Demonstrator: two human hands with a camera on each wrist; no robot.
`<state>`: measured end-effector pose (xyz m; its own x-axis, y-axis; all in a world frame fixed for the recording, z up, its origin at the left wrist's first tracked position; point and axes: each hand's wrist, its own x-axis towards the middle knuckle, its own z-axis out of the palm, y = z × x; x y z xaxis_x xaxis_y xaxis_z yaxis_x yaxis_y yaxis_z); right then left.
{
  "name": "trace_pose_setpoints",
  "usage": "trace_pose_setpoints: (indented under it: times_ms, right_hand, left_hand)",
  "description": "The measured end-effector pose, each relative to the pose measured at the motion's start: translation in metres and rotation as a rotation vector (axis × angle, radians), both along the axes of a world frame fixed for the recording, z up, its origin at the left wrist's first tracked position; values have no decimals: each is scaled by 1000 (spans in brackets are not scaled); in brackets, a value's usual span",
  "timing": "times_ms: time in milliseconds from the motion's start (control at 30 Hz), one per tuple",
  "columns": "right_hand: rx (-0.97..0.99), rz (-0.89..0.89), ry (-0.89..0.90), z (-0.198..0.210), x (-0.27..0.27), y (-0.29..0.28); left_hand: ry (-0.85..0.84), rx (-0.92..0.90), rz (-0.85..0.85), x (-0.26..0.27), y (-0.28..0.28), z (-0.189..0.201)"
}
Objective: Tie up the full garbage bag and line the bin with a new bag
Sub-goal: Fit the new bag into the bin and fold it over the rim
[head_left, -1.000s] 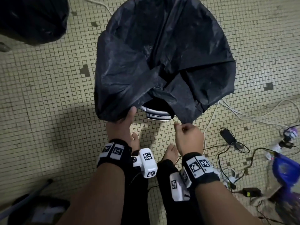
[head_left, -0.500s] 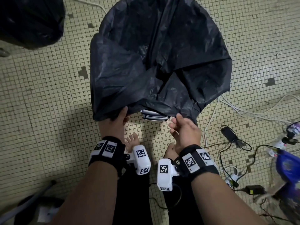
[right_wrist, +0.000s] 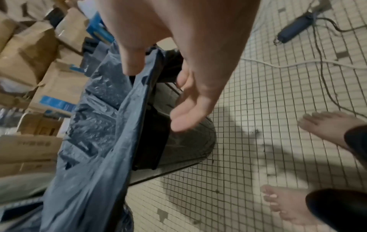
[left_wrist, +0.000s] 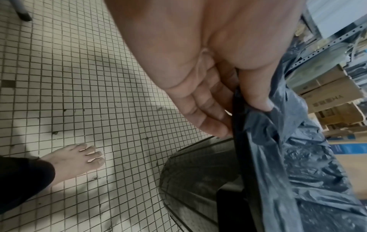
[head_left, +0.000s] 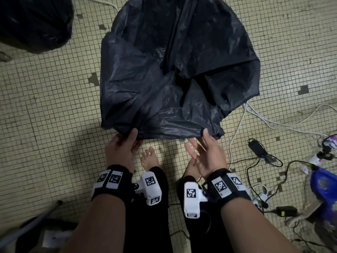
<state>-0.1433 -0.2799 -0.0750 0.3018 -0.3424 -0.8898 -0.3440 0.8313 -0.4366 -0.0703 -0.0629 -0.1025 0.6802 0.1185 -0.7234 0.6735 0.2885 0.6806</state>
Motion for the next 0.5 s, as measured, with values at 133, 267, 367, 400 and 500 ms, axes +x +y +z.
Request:
trace_pose_setpoints:
  times_ms: [133,267,367,400,500]
  right_hand:
    - [-85,-46,65,-13,-4,-3]
    - [-184,-39,197,-44,-18,7]
    - [-243,-32,210,-82,-16,7]
    - [-250,-34,214,-96,-13,6]
    - [-256,-33,213,-128,-5,2]
  left_hand:
    - [-6,14,-21,0,5,-13]
    - [79,142,-55,-11,9,-49]
    - [160,207,-8,-10,4,-93]
    - [182,219,-8,-7,2,-109]
    - [211,218,-15,0,-2,-143]
